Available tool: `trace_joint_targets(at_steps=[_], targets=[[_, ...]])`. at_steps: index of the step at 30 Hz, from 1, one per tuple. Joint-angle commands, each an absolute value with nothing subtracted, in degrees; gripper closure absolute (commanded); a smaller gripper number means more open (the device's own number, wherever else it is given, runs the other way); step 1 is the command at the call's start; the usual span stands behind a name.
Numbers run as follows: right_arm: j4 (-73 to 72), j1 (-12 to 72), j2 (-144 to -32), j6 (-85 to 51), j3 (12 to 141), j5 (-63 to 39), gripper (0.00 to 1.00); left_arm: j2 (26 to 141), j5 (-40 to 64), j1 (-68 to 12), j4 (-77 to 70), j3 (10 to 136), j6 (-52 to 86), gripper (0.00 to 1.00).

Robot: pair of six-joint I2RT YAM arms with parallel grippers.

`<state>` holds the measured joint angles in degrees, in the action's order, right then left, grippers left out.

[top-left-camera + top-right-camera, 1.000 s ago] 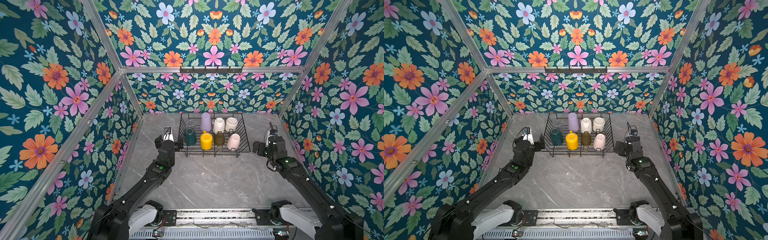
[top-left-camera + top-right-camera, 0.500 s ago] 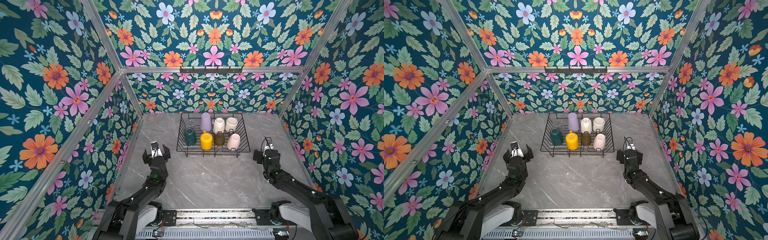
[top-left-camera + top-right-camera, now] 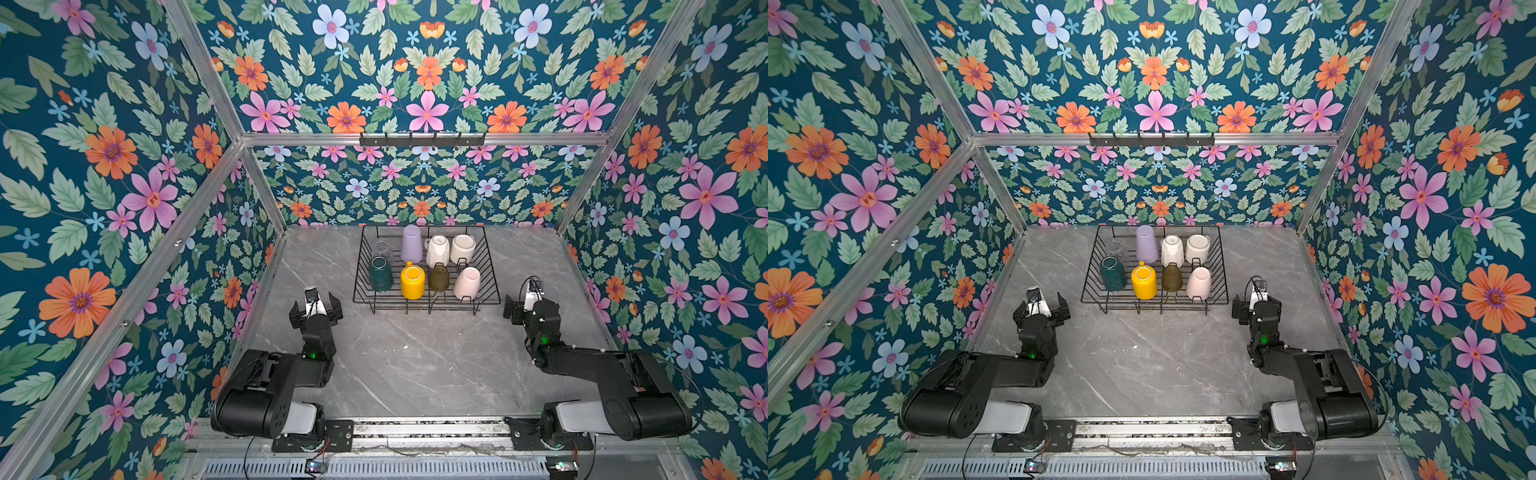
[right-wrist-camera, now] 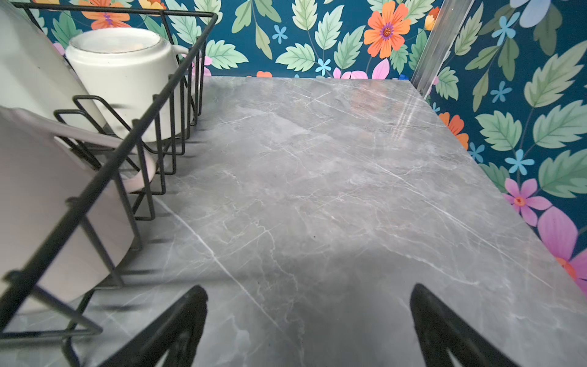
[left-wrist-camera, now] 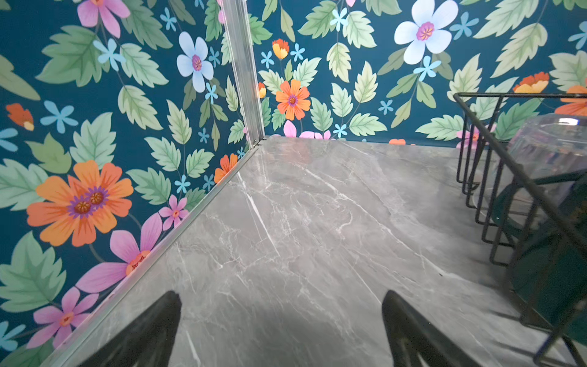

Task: Load cups into a dish rack
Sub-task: Reset both arms

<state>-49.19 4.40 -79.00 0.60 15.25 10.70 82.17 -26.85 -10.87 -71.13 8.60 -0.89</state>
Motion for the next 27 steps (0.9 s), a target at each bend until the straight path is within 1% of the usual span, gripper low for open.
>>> trace_joint_targets(at_steps=[1,2,3,5,8,10,12,15,16,17,19,21,23,27], targets=[[-53.3,3.9,-79.4,0.5,15.4,8.1,0.01,87.6,-26.8,-10.8,-85.0,7.9,-4.2,0.0],[-53.2,3.7,-79.3,0.4,15.4,7.5,0.01,91.8,-25.9,-10.8,-91.8,7.7,-5.8,0.0],[-53.7,3.4,-79.4,0.4,15.1,6.8,0.01,93.4,-26.2,-11.0,-94.3,7.6,-7.2,0.0],[-56.4,2.9,-80.3,0.4,14.1,5.4,0.01,89.0,-25.3,-10.5,-84.3,8.2,-3.7,0.0],[-63.1,2.7,-83.8,0.9,12.8,4.7,0.01,90.8,-24.5,-9.6,-84.7,10.2,-4.6,0.0],[-58.6,2.7,-81.8,0.9,13.4,3.7,0.01,89.2,-23.1,-8.7,-79.4,11.1,-2.5,0.0],[-61.5,2.7,-83.0,0.9,13.0,4.0,0.01,90.1,-22.3,-8.0,-80.3,11.8,-2.9,0.0],[-60.0,2.7,-82.4,0.9,13.3,3.9,0.01,89.9,-19.6,-6.3,-76.0,12.8,-0.5,0.0],[-60.4,2.7,-82.7,0.9,13.2,4.0,0.01,92.0,-19.3,-5.6,-77.4,13.3,0.3,0.0],[-59.4,2.8,-82.3,0.9,13.5,4.0,0.01,94.4,-19.1,-5.6,-80.3,14.0,-1.8,0.0],[-59.9,2.7,-82.5,0.9,13.4,3.9,0.01,91.4,-18.1,-5.0,-71.4,15.3,0.9,0.0],[-59.4,2.7,-82.4,0.9,13.5,3.9,0.01,93.4,-18.2,-4.9,-77.5,14.5,-0.6,0.0],[-59.7,2.7,-82.4,0.9,13.5,4.0,0.01,92.5,-18.2,-4.9,-75.5,14.4,-0.3,0.0],[-59.5,2.7,-82.4,0.9,13.5,4.0,0.01,93.0,-18.2,-4.9,-76.7,14.5,-0.5,0.0]])
